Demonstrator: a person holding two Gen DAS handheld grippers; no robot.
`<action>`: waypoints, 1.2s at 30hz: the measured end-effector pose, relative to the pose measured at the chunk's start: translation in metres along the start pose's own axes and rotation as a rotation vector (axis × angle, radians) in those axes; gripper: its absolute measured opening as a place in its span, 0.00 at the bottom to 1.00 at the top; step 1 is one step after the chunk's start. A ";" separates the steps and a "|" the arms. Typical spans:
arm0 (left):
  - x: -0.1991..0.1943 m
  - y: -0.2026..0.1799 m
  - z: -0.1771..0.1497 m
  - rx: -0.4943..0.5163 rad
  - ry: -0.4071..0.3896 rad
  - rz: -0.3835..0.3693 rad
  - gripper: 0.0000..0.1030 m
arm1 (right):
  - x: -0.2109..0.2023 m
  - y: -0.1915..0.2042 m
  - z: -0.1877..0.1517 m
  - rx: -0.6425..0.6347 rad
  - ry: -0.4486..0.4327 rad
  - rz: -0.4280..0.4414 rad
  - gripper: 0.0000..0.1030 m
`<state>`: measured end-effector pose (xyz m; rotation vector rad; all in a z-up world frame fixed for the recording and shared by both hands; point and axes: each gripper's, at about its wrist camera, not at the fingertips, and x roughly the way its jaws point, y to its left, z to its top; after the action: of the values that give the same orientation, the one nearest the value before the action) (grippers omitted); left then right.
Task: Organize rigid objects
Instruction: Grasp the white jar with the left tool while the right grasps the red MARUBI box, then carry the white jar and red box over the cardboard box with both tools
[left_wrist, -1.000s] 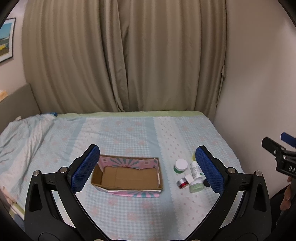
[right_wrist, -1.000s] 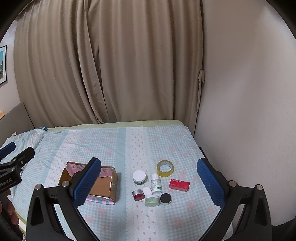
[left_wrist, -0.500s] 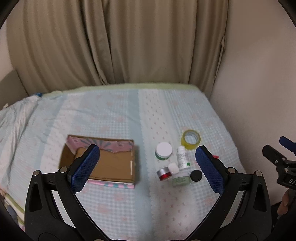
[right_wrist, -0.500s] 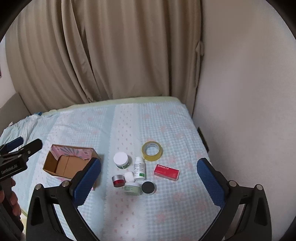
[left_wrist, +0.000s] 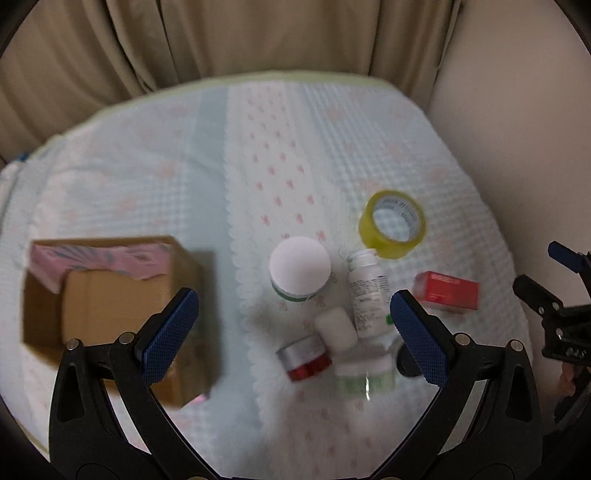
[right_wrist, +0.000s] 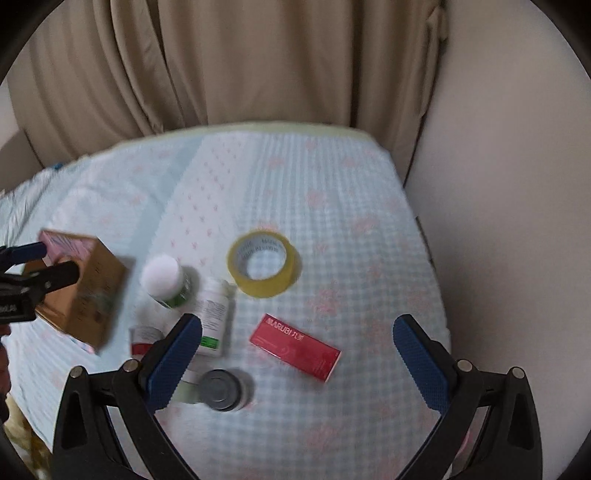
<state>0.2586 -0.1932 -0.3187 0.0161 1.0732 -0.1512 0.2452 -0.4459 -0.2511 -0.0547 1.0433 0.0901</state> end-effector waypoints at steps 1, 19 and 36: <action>0.017 0.000 -0.001 -0.002 0.012 0.003 0.99 | 0.012 0.000 -0.001 -0.015 0.013 0.007 1.00; 0.163 0.001 -0.007 0.040 0.094 0.008 0.89 | 0.155 0.023 -0.051 -0.631 0.283 0.184 0.69; 0.151 -0.010 -0.003 0.090 0.082 0.010 0.66 | 0.161 0.020 -0.039 -0.567 0.312 0.167 0.39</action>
<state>0.3251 -0.2202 -0.4523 0.1095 1.1470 -0.1908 0.2902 -0.4216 -0.4100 -0.5091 1.3062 0.5414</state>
